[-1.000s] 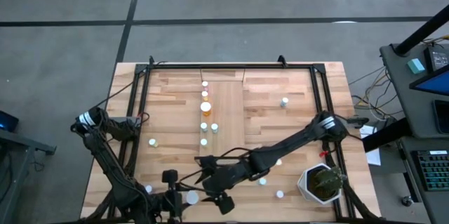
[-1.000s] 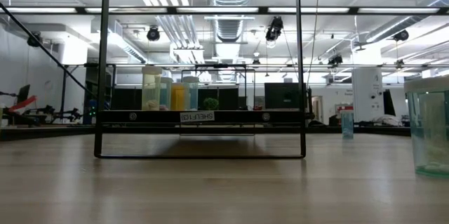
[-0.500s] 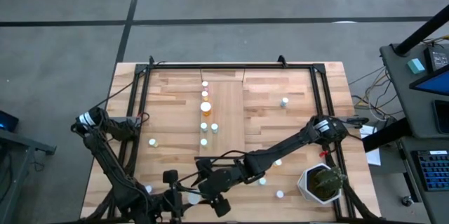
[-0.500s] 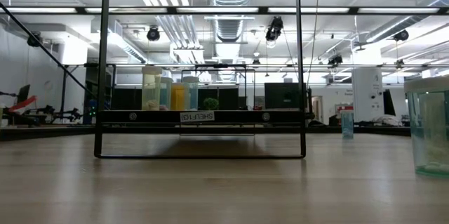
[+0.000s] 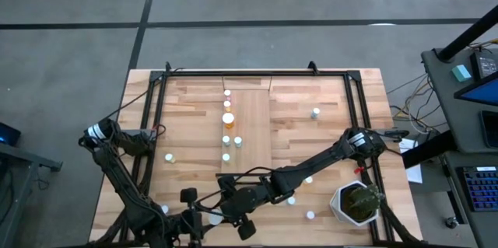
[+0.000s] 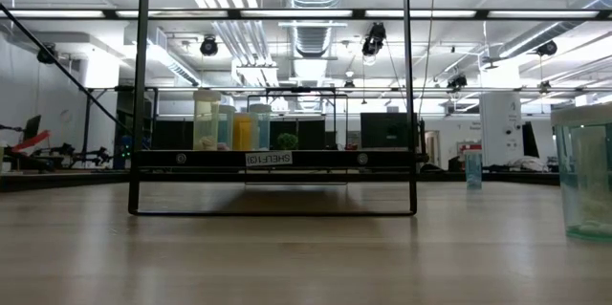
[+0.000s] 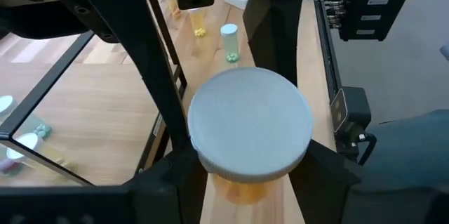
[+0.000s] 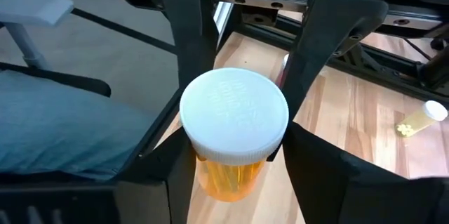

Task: Pick and place medicine bottles onto shelf by color
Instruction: Put the big orange pill bottle on the shelf aligned with the other orange pill bottles

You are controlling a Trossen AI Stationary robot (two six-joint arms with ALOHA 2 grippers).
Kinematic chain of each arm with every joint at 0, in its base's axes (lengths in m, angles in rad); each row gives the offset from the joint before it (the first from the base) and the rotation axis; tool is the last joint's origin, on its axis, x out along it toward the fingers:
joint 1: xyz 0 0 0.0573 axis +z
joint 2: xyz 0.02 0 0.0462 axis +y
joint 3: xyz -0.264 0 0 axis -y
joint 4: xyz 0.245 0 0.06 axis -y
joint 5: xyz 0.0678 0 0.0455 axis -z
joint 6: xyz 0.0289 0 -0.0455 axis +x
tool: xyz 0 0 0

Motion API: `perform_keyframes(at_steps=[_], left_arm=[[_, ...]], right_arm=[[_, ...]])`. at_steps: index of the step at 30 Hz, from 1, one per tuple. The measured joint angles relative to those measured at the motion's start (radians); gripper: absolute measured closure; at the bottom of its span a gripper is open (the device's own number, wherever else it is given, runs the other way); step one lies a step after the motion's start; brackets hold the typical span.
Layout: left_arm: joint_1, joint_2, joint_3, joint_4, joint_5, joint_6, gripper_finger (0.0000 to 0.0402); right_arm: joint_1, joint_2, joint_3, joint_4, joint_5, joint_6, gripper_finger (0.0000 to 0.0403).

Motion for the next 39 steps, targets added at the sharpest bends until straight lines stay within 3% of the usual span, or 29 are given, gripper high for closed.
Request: perform_keyframes(at_steps=[4,11,16,21,32,39], left_arm=[[0.0,0.0,0.0,-0.001,0.001,0.008,0.0225],[-0.008,-0.004,-0.001,-0.003,0.02,0.094,0.0152],[-0.014,-0.049,0.0,-0.003,-0.009,0.168,0.0135],[-0.011,-0.073,-0.011,-0.009,-0.083,0.18,0.0147],[-0.009,-0.075,-0.013,-0.006,-0.101,0.19,0.0239],[-0.011,-0.076,-0.014,-0.002,-0.112,0.189,0.0243]], right_arm=[[0.0,0.0,-0.002,0.001,-0.003,0.0,0.0222],[0.0,-0.009,0.005,-0.025,-0.011,-0.011,0.0223],[0.0,-0.049,0.007,-0.049,-0.01,-0.01,0.0229],[0.0,-0.049,0.009,-0.044,-0.006,0.002,0.0244],[-0.003,-0.037,0.003,-0.012,-0.004,0.003,0.0239],[-0.005,-0.037,-0.027,0.054,-0.004,0.01,0.0227]])
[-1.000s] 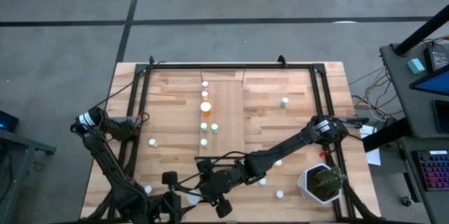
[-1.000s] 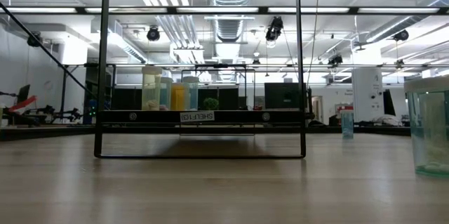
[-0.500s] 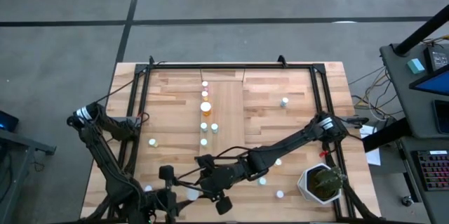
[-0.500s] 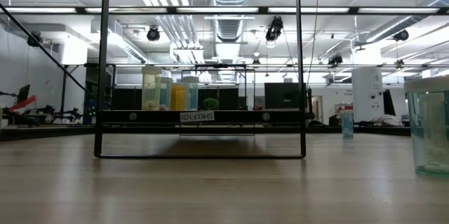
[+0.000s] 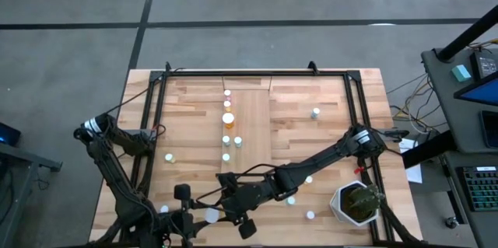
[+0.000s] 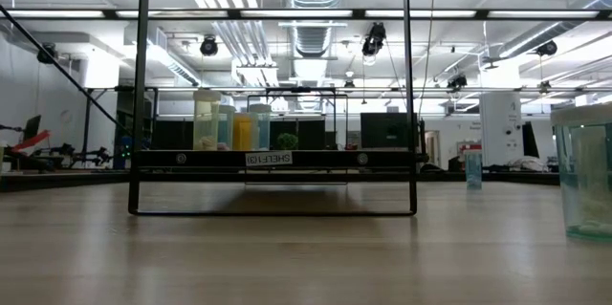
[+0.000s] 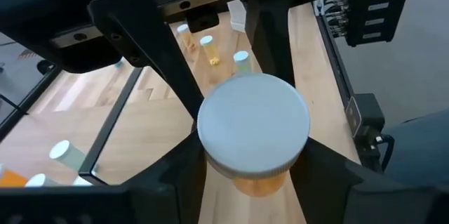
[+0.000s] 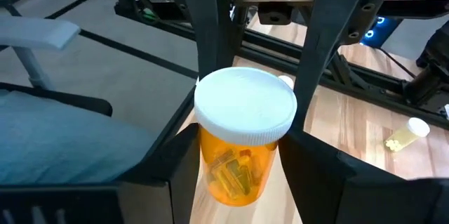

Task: Pick and place medicine bottles onto shelf by color
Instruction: Put the big orange pill bottle on the shelf aligned with the other orange pill bottles

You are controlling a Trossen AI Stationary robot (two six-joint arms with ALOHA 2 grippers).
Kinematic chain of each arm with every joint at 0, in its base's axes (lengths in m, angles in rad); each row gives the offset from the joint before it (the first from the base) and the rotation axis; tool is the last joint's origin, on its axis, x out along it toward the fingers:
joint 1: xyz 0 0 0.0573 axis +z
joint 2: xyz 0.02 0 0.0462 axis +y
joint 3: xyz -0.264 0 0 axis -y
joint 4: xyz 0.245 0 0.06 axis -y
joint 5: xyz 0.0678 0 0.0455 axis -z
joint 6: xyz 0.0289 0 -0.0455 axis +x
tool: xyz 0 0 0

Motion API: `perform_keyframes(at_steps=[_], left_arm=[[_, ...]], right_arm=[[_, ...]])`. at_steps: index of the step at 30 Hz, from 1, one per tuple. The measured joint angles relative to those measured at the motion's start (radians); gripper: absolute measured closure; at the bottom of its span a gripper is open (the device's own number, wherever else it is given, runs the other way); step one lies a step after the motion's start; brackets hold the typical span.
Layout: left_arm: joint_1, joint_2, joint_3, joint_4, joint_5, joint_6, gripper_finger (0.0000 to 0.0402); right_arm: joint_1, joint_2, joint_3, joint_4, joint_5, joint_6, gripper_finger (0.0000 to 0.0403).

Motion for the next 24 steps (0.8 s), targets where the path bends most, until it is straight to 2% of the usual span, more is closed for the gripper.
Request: perform_keyframes(at_steps=[7,17,24], left_arm=[[0.0,0.0,0.0,0.0,-0.025,0.0,0.0243],[0.002,0.0,-0.001,-0.002,-0.06,0.001,0.0243],[0.003,-0.001,-0.001,-0.001,-0.061,0.001,0.0244]], right_arm=[[-0.008,0.0,0.0,0.007,-0.004,0.017,0.0224],[-0.014,0.002,0.0,0.002,0.0,0.011,0.019],[-0.022,0.003,0.0,0.014,-0.002,0.01,0.0229]])
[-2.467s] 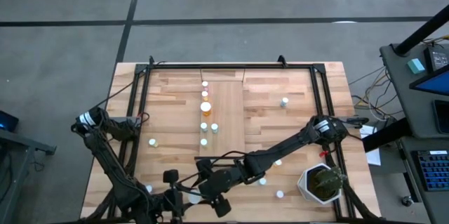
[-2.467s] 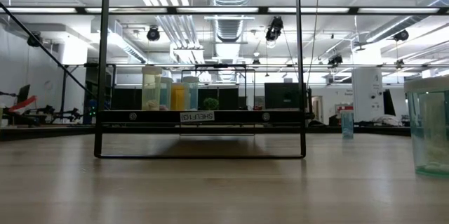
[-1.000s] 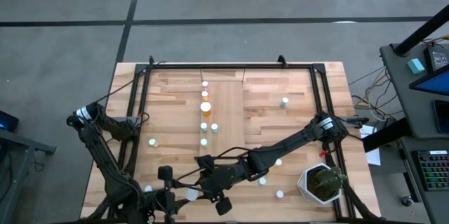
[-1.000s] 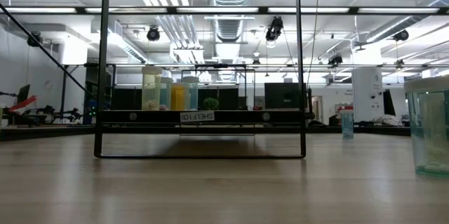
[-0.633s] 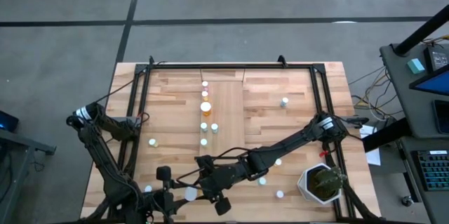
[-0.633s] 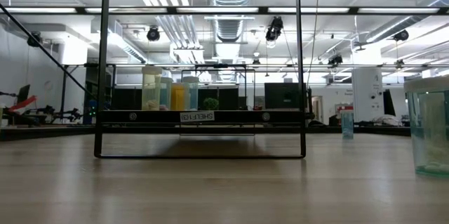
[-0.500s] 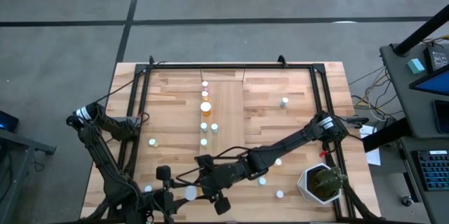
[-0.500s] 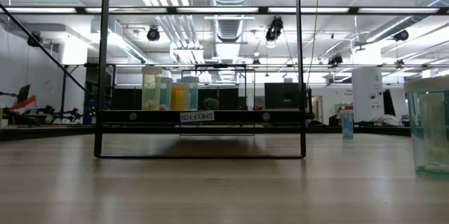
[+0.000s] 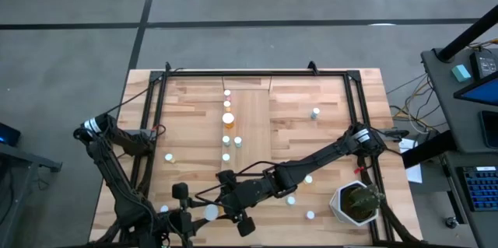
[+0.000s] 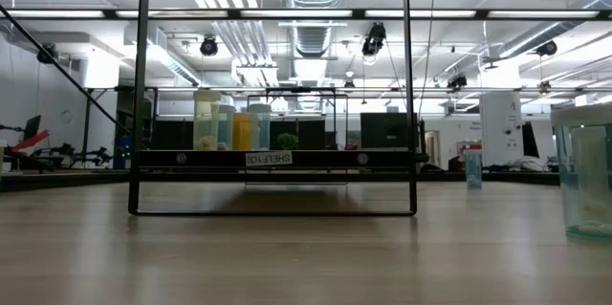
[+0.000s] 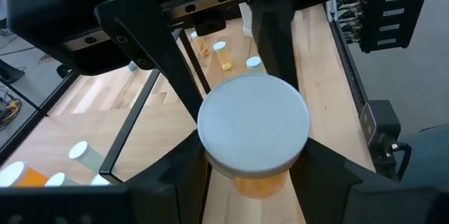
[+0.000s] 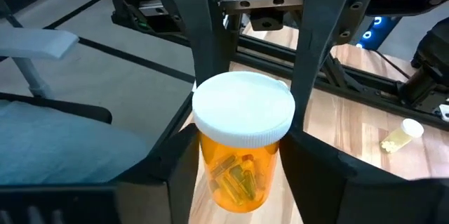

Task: Pick and place medicine bottles onto shelf by color
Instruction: Put the big orange pill bottle on the shelf aligned with the other orange pill bottles

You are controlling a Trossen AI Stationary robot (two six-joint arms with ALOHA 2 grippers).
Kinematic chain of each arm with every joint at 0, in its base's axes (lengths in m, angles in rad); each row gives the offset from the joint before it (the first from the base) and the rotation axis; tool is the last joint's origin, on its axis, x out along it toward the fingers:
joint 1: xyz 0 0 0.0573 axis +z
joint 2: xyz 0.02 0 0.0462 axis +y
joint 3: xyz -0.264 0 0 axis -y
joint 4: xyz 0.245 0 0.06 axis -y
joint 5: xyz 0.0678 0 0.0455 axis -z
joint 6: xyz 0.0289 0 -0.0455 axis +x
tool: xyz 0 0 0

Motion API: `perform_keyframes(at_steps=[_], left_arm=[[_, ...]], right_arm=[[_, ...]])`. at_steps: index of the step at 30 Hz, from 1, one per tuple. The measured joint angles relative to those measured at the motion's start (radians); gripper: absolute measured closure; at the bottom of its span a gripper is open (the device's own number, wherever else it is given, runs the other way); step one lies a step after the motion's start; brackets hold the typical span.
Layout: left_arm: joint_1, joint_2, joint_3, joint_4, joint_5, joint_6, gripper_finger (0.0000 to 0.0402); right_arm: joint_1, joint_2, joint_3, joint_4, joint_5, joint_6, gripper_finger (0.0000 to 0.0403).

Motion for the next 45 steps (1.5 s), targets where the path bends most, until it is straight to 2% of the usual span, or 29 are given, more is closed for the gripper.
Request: perform_keyframes(at_steps=[6,13,17,26,35,41,45], left_arm=[[0.0,0.0,0.0,0.003,0.001,0.002,0.0228],[0.005,0.0,0.0,0.009,-0.018,0.009,0.0169],[0.004,-0.007,0.0,0.01,-0.031,0.079,0.015],[-0.013,-0.111,-0.004,0.01,-0.033,0.249,0.0146],[-0.013,-0.247,-0.016,0.007,-0.064,0.463,0.0146],[-0.011,-0.328,-0.12,0.012,-0.086,0.49,0.0146],[-0.01,-0.385,-0.218,0.095,-0.127,0.481,0.0146]], right_arm=[[-0.003,0.0,0.0,0.004,-0.003,-0.003,0.0276],[-0.006,0.0,0.0,0.017,0.013,-0.002,0.0279],[-0.006,-0.017,0.001,-0.001,0.016,-0.008,0.0281],[-0.051,-0.087,0.001,-0.162,0.013,-0.018,0.0279],[-0.139,-0.175,0.0,-0.229,0.005,-0.067,0.0275],[-0.23,-0.26,-0.022,-0.251,-0.002,-0.134,0.0278],[-0.314,-0.329,-0.133,-0.156,-0.061,-0.125,0.0275]])
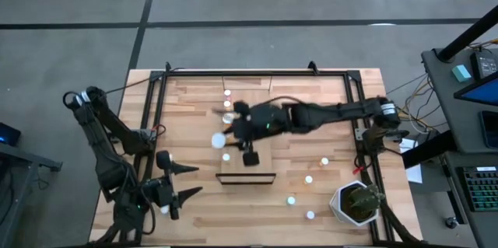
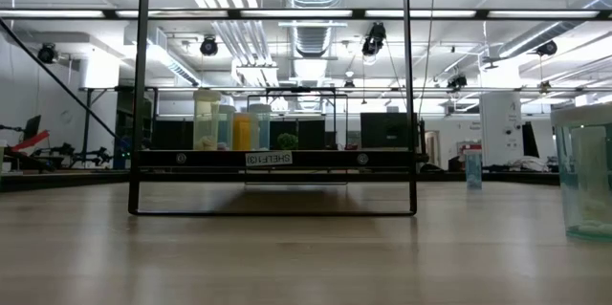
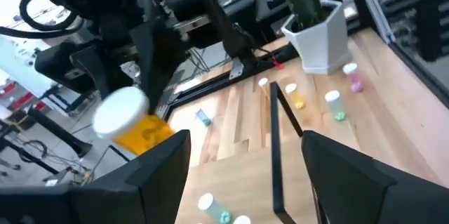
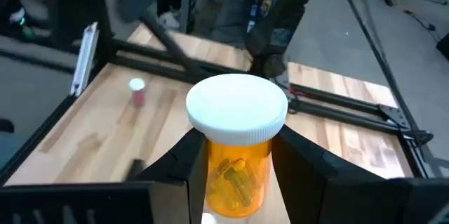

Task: Pick and place medicine bottles onto shelf by color
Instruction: Put the big orange pill bottle on the shelf aligned with the other orange pill bottles

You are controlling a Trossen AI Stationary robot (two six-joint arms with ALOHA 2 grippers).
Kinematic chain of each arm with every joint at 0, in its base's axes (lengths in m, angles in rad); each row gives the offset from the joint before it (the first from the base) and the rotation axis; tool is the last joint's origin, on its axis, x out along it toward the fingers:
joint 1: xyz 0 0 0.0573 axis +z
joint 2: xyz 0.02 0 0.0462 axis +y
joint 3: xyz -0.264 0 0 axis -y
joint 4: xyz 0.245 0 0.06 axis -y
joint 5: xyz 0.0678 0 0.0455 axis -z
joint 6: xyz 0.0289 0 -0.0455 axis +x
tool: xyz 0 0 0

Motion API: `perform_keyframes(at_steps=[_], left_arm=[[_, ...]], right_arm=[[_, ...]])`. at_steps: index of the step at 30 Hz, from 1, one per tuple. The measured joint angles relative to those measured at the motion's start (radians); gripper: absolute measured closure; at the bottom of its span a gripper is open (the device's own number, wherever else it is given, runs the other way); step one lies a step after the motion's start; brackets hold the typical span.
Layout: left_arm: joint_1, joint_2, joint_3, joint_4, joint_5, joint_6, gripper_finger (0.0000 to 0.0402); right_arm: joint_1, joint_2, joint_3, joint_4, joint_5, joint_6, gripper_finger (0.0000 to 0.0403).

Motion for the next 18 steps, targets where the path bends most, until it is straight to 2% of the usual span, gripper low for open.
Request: perform_keyframes(at_steps=[7,13,18], left_arm=[[0.031,-0.077,-0.192,0.268,-0.008,0.077,0.0146],[0.042,-0.121,-0.314,0.475,-0.007,0.178,0.0146],[0.046,-0.14,-0.34,0.498,-0.007,0.174,0.0146]], right_arm=[[-0.168,-0.116,-0.351,0.323,-0.089,0.061,0.0277],[-0.316,-0.164,-0.624,0.661,-0.266,0.18,0.0274],[-0.382,-0.153,-0.792,0.865,-0.352,0.253,0.0276]])
